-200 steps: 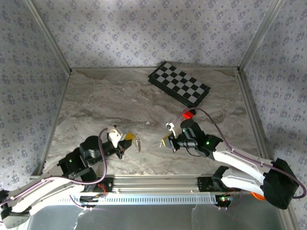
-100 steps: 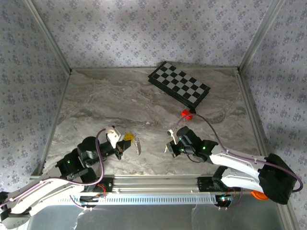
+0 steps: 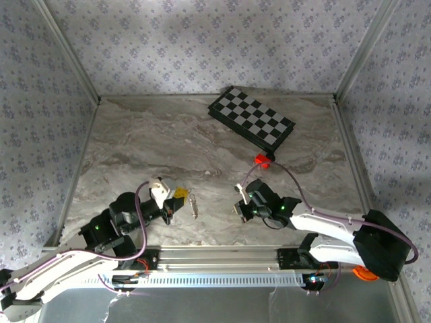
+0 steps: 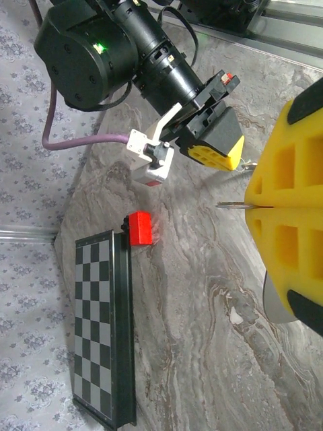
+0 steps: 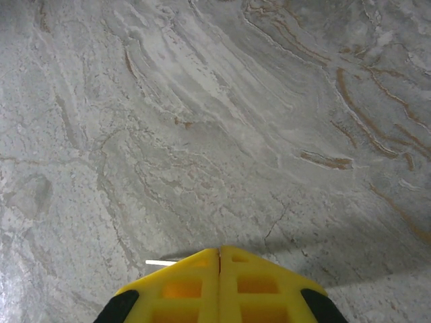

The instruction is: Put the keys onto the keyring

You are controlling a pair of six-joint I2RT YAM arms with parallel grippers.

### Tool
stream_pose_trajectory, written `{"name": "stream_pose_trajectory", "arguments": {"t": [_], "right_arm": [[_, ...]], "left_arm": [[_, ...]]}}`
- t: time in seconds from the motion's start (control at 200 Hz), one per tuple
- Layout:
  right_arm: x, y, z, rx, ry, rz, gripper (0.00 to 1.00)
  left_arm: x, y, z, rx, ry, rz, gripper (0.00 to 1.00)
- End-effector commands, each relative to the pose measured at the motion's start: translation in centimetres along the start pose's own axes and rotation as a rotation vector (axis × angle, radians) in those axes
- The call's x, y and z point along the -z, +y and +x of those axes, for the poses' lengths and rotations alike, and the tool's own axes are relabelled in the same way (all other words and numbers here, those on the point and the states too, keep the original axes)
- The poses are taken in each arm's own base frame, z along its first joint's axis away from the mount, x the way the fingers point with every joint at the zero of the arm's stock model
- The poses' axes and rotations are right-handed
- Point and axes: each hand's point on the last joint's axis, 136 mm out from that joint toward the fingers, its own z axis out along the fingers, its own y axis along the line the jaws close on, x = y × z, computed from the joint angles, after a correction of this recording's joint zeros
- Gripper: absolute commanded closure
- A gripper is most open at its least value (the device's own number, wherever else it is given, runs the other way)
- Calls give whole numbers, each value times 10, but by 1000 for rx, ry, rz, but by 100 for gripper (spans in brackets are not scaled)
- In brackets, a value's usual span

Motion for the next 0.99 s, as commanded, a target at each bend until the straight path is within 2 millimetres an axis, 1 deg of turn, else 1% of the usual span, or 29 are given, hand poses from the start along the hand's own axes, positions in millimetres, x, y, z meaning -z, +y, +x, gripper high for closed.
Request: {"name": "stream_pose_trajectory", "arguments": {"t": [0.0,0.075,0.155,0.26,0.475,0.585,0.66,0.725,0.785,0.83,0.895,0.935,0.989], "right_arm": [[-3,-4,6,-18,28,9,100],[-3,-10,12,-35,61,30,100],[-2,-12,11,-50,59,33,99],[-1,-10,10,-48,58,21,97],[-5,-10,14,-73,125,27,84],[-4,-11,16,-102,172,39,78],[2,-10,11,-119,199,49,74],[10,-10,6,-137,227,56,69],[18,-9,5,-158,267,59,66],[23,-10,0,-176,288,62,64],[29,-13,-1,-223,334,68,61],[34,-16,5,-259,389,71,60],[38,-19,7,-288,448,66,59]], "left_arm": [[1,-3,-12,5,-42,16,100],[0,-3,-11,3,-39,13,100],[-1,-2,-9,3,-36,8,100],[-2,-2,-8,4,-32,9,100],[-3,0,-7,-1,-32,2,100],[-3,-1,-6,0,-31,5,100],[-3,-1,-6,0,-31,7,100],[-3,-2,-7,1,-33,9,100],[-2,-2,-7,-1,-33,12,100],[-2,-2,-7,-1,-33,11,100],[-3,-2,-6,-2,-31,13,100],[-2,-3,-7,-3,-33,16,100],[-2,-3,-8,-2,-35,15,100]]}}
